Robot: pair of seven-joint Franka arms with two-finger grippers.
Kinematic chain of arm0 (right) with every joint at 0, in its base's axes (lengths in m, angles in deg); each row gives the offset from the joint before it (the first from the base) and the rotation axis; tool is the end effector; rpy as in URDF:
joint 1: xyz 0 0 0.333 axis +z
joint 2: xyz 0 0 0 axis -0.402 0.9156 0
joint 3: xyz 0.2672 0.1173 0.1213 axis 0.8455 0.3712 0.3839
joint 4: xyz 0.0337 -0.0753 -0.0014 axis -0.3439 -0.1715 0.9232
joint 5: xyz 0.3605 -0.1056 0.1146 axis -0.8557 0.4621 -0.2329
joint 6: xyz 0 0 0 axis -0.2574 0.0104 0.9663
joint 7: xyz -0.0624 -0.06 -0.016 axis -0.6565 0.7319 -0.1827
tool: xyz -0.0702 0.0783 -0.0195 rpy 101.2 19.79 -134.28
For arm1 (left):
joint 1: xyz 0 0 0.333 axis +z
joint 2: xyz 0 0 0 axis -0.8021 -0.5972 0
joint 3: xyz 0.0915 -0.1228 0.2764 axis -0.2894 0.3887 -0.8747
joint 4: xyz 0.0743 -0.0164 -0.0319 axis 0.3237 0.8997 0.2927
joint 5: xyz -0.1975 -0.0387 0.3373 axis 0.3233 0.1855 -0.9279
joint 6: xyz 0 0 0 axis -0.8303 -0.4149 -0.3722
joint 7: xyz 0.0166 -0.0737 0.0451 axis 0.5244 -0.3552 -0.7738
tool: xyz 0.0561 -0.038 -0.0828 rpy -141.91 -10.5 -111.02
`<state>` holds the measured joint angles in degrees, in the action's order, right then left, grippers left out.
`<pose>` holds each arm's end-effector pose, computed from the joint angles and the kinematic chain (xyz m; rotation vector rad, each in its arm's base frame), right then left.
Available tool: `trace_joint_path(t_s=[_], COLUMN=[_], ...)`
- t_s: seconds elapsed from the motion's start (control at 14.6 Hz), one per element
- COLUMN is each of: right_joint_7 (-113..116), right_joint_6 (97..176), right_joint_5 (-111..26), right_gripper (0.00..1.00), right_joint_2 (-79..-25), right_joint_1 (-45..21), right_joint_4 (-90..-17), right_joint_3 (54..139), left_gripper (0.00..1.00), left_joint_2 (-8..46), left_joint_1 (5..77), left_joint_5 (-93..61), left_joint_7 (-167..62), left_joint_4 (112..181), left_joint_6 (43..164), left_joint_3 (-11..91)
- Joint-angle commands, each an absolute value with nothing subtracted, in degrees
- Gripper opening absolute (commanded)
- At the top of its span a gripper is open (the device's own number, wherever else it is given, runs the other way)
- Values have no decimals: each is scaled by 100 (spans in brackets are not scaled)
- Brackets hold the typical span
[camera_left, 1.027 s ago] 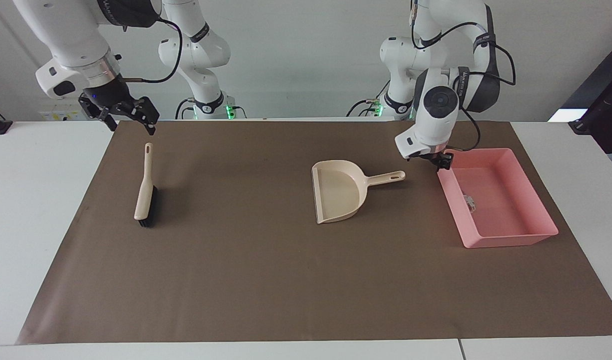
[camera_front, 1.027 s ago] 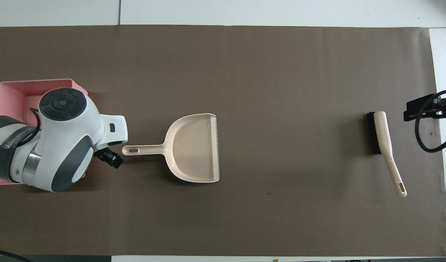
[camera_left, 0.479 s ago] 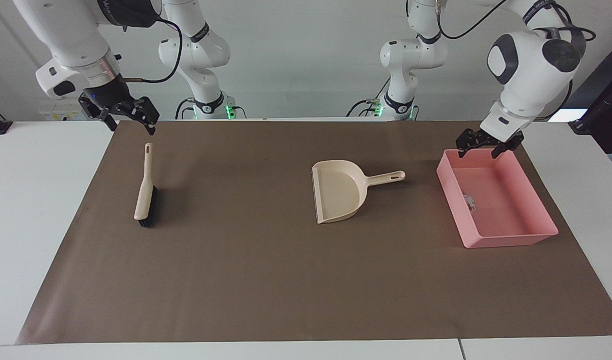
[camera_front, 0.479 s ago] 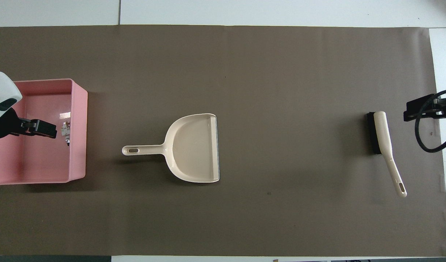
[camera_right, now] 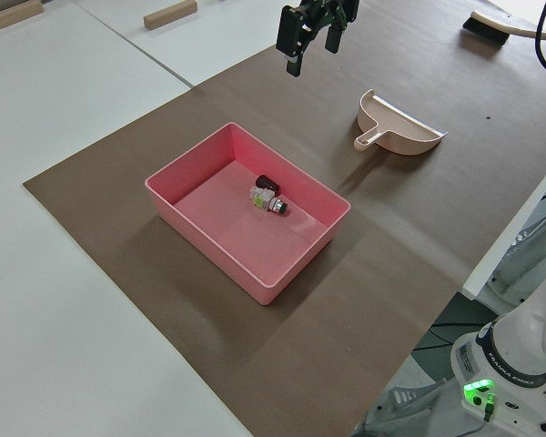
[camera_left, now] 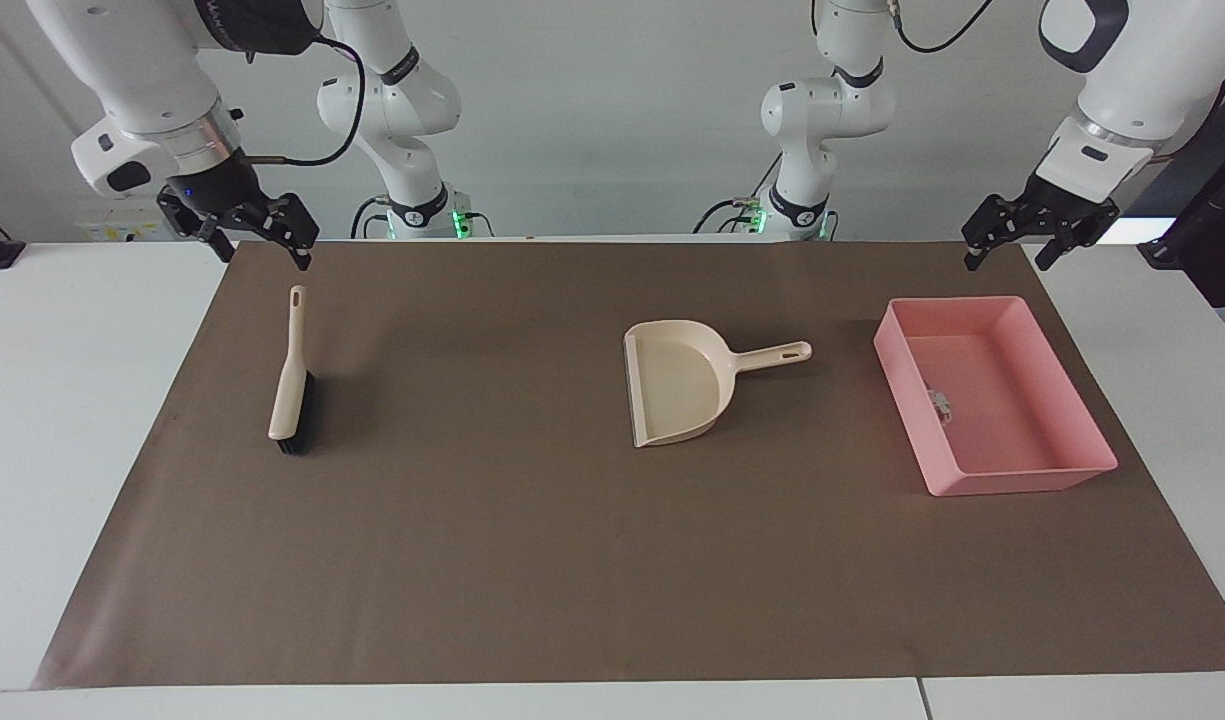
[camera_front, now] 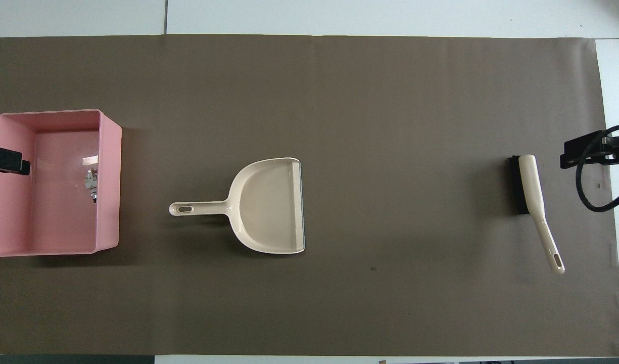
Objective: Clean e-waste and dump in bin
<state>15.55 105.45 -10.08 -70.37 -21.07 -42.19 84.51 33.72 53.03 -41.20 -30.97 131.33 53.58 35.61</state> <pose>0.5303 -0.0210 0.6277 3.1043 -0.2140 -0.0918 0.5253 0.0118 0.6374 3.1336 -0.1388 -0.0128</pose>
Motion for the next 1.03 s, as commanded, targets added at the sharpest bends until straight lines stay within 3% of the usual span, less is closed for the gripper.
trace_joint_path(t_s=[0.0,0.96], right_joint_7=[1592,1592], right_joint_6=[10496,10496], right_joint_5=[-1024,-1024], right_gripper=[100,100], right_joint_2=[-7103,-7103], right_joint_1=[-2142,-2150], right_joint_4=[-4253,-4253], right_joint_3=[8479,8479], left_gripper=[99,99], left_joint_2=[3206,3285], left_joint_1=[5377,5377], left_joint_5=[-3940,-3992], left_joint_7=[-3166,-3095], left_joint_4=[12700,12814], left_joint_6=[4920,4822], left_joint_3=[3601,3575])
